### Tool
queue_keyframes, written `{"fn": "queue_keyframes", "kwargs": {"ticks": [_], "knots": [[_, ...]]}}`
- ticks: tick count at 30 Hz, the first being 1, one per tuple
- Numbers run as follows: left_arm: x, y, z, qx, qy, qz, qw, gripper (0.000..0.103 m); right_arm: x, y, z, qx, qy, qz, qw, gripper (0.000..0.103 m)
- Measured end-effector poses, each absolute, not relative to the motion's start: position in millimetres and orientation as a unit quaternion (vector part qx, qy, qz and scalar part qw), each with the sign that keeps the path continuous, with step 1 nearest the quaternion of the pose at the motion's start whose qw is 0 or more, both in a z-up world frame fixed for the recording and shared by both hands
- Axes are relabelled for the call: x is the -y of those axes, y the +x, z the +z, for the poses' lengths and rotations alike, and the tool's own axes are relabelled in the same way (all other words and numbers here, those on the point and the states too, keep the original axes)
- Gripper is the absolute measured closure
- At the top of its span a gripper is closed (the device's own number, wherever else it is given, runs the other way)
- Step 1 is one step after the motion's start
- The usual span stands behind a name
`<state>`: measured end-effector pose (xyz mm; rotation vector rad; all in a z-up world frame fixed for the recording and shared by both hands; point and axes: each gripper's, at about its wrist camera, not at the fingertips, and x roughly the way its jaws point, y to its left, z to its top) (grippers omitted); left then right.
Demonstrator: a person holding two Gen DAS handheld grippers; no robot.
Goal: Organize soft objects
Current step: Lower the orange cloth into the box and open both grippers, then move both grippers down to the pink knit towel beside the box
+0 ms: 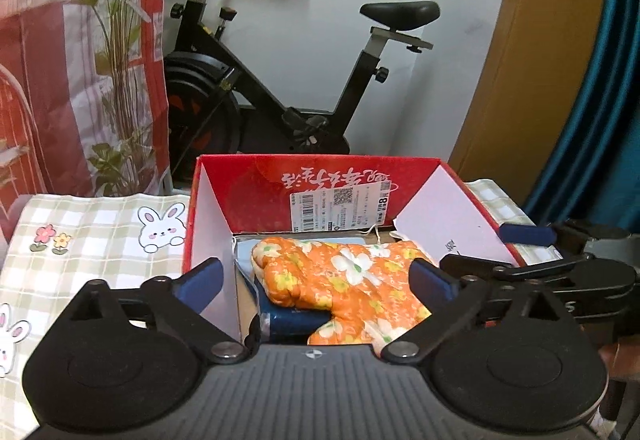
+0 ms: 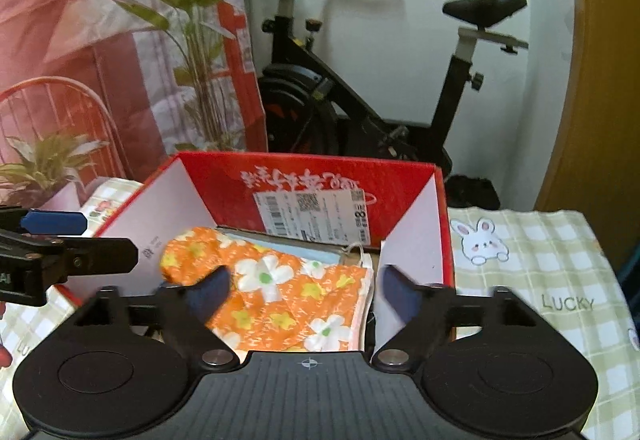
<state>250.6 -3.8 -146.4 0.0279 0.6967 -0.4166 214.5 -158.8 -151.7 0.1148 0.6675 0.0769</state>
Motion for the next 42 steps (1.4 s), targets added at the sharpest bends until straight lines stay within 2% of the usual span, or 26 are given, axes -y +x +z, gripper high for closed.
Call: {"fn": "queue_keyframes", "kwargs": {"ticks": [12,21,42], "knots": [[-14,196,-124,-0.307,0.012,-0.174,0.935,0.0,149,166,-124,-0.284,0.064,0.028,0.956,0.0],[-32,149,-130,-0.299,0.0,-0.16,0.941,0.0,144,124,-127,-0.277,0.068,0.033,0.958,0.0],[-64,74,-178,-0.326,-0.01,-0.131,0.936,0.0,129,23,-173,-0.282,0.045,0.049,0.957,0.0]]}}
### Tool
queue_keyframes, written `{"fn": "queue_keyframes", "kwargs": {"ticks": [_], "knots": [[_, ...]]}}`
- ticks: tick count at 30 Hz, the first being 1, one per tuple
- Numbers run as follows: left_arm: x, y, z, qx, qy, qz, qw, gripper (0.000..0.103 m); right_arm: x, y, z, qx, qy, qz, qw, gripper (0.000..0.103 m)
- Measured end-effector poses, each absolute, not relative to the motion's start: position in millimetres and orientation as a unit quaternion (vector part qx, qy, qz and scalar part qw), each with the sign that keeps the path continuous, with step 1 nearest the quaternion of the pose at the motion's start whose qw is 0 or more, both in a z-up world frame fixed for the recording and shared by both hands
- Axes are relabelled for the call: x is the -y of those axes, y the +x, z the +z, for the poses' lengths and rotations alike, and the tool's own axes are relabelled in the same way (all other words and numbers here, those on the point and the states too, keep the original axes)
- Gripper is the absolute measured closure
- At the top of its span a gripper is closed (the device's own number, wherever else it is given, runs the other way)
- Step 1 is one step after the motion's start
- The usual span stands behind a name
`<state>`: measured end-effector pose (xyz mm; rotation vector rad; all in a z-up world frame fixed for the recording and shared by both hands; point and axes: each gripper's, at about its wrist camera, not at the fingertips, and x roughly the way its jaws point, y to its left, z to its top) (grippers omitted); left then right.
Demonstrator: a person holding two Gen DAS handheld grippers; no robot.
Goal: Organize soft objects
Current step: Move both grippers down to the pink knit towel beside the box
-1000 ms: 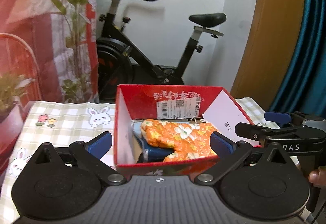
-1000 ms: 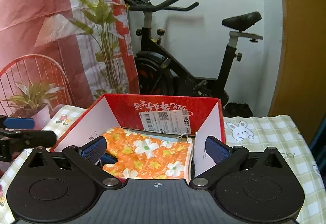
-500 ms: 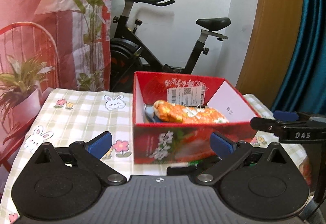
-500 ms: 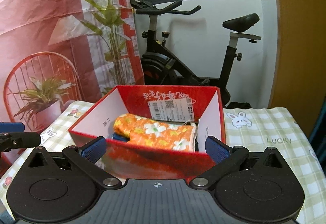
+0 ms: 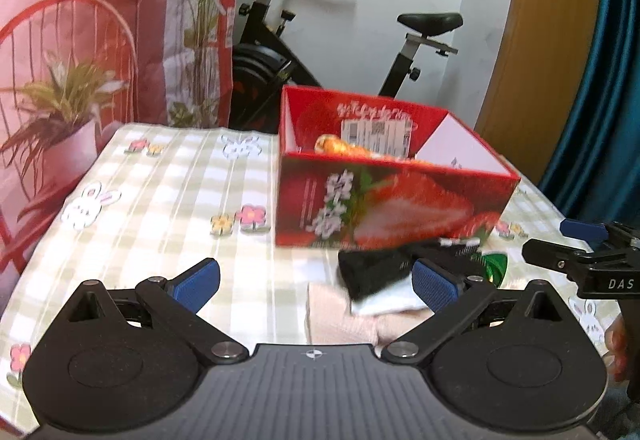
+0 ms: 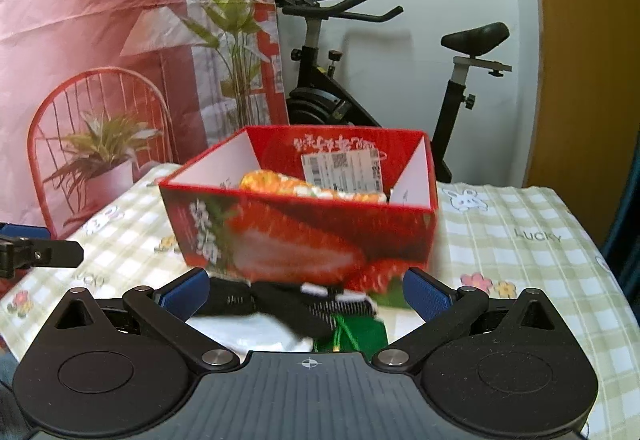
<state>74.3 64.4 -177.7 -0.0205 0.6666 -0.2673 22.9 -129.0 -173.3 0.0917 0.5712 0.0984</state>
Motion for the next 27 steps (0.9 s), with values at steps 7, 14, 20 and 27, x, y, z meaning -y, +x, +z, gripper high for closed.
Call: {"fn": "queue_keyframes", "kwargs": {"ticks": [7,14,20,27], "knots": [[-69,63,-200,-0.354,-0.023,-0.13,0.926,0.002,129,10,-196,-0.315,0.049,0.033,0.947,0.0],[-54,59,-227,-0.393,-0.011,-0.166,0.904,0.018,126,-5,-211,-0.374,0.036,0.036,0.926,0.0],[-54,67,-251,-0.433,-0.031,-0.175,0.884,0.042,134,-1,-228,-0.423,0.045,0.015,0.905,0.001],[-57,68,-263,-0.454,-0.034,-0.168,0.875,0.069,127,1,-244,-0.474,0.022,0.026,0.88,0.001]]}}
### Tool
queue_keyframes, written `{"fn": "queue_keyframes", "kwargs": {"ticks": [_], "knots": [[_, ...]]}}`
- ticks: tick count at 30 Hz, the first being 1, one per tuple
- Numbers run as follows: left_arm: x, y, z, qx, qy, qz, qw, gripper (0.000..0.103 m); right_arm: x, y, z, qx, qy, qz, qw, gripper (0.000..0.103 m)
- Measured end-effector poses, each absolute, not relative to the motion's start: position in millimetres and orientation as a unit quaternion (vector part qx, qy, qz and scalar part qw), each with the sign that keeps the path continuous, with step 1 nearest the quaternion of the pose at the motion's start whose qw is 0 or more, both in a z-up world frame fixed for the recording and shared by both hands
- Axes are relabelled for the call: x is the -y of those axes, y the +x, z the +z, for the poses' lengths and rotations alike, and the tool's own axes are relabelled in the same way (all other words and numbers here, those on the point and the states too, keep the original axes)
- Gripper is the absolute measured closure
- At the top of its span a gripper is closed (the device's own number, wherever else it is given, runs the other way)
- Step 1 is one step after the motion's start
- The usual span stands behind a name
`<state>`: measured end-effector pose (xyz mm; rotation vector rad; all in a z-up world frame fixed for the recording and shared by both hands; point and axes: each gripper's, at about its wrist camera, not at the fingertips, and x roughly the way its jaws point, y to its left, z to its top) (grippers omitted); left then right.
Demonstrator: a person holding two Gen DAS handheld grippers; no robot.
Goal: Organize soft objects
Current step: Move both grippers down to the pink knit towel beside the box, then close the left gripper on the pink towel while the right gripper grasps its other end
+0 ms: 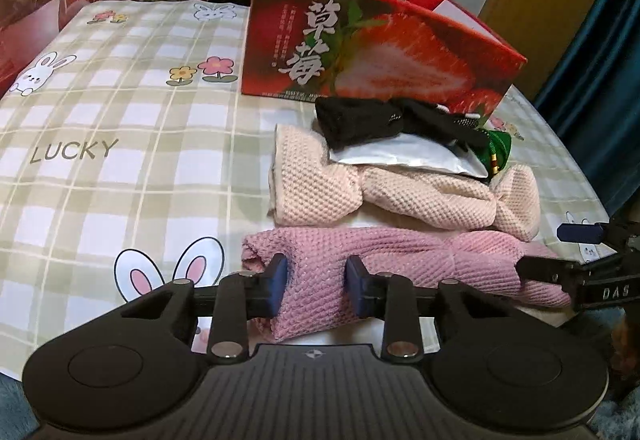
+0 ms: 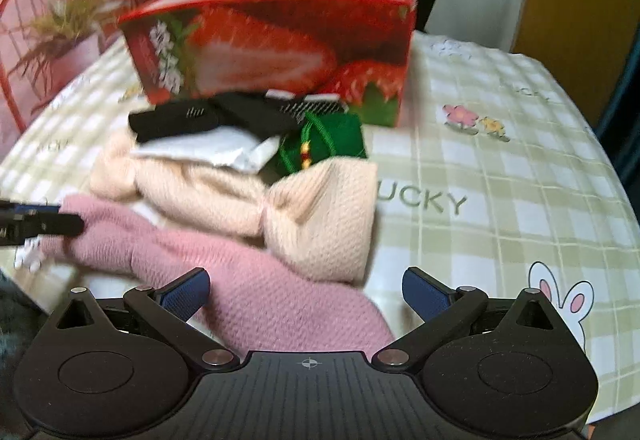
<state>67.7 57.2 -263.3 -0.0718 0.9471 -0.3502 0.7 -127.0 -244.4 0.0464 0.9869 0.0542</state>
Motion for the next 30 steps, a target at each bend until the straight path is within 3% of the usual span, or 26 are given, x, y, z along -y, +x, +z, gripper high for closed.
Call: {"fn": "queue_keyframes", "kwargs": {"ticks": [6,19,21,24,27,30], "knots": [[-54,69,-265,-0.454,-0.024,-0.164,0.875,0.069,126,3,-261,-0.512,0.017,0.023,0.858,0.005],[-56,74,-267,-0.448,-0.029,-0.142,0.882,0.067,127,29,-267,-0.48,0.007,0.024,0.877,0.004],[-54,74,-266,-0.449,-0.026,-0.141,0.882,0.066,126,29,-266,-0.478,0.009,0.03,0.878,0.01],[-54,72,-265,-0.453,-0.026,-0.14,0.88,0.055,125,23,-264,-0.478,0.016,0.044,0.877,0.028],[-56,72,-265,-0.455,-0.035,-0.144,0.878,0.045,124,18,-260,-0.481,0.022,0.05,0.875,0.038],[-55,71,-267,-0.458,-0.035,-0.154,0.875,0.036,125,15,-258,-0.485,0.038,0.056,0.872,0.042]]}}
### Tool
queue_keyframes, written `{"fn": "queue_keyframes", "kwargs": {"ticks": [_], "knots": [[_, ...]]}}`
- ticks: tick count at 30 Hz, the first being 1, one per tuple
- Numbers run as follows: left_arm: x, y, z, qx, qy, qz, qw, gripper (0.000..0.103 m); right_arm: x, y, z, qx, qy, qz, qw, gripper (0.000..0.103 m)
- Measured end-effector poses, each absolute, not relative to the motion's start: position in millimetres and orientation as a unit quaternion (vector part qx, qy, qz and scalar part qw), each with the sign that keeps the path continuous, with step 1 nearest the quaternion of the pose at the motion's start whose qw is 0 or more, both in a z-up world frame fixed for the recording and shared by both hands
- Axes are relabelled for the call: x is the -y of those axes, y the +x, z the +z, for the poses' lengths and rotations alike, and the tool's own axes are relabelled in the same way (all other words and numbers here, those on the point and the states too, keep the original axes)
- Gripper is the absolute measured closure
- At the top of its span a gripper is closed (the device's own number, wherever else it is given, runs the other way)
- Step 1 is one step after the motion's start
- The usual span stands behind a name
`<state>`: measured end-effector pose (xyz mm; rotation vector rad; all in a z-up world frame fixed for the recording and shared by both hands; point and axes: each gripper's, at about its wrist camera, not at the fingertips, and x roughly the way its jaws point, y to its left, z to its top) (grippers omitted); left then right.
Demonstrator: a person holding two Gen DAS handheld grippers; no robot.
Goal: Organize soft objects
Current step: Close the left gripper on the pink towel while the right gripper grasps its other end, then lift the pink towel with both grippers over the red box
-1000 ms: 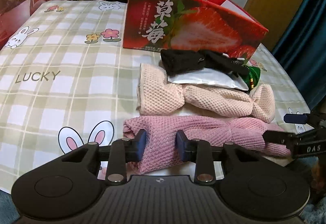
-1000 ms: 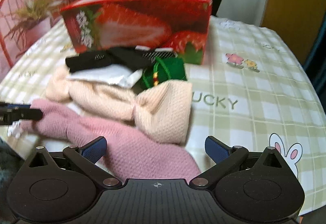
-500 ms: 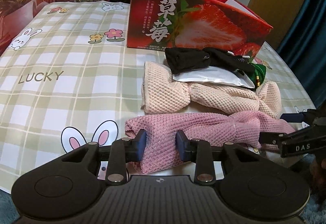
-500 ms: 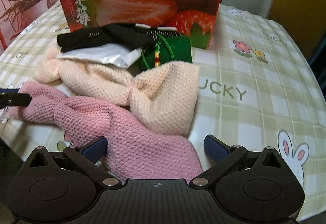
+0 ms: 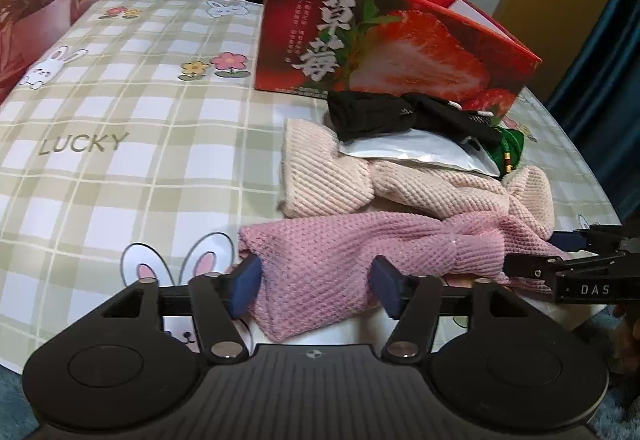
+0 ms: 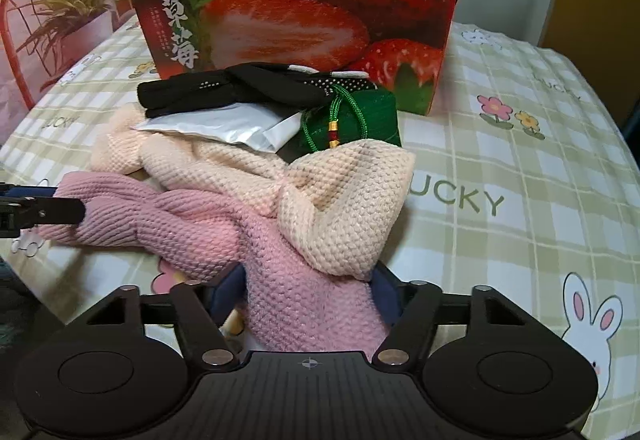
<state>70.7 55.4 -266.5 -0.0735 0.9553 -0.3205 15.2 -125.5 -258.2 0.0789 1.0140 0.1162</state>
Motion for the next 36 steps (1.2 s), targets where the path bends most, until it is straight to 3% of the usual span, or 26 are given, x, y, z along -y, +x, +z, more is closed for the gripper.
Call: {"fn": "queue_keyframes", "kwargs": {"ticks": [4,7,11,36], "knots": [[-51,71,-269,-0.46,-0.029,-0.16,0.873,0.037,126,15,-257,-0.487,0.043,0.057,0.87,0.045],[-55,71,-269,-0.457,-0.036,-0.154,0.875,0.071,123,15,-255,-0.489,0.045,0.07,0.868,0.058],[-56,67,-265,-0.446,-0.042,-0.166,0.878,0.091,123,16,-253,-0.493,0.067,0.097,0.862,0.077],[-52,80,-171,-0.29,-0.036,-0.165,0.942,0.093,131,43,-155,-0.339,0.063,0.128,0.93,0.082]]}}
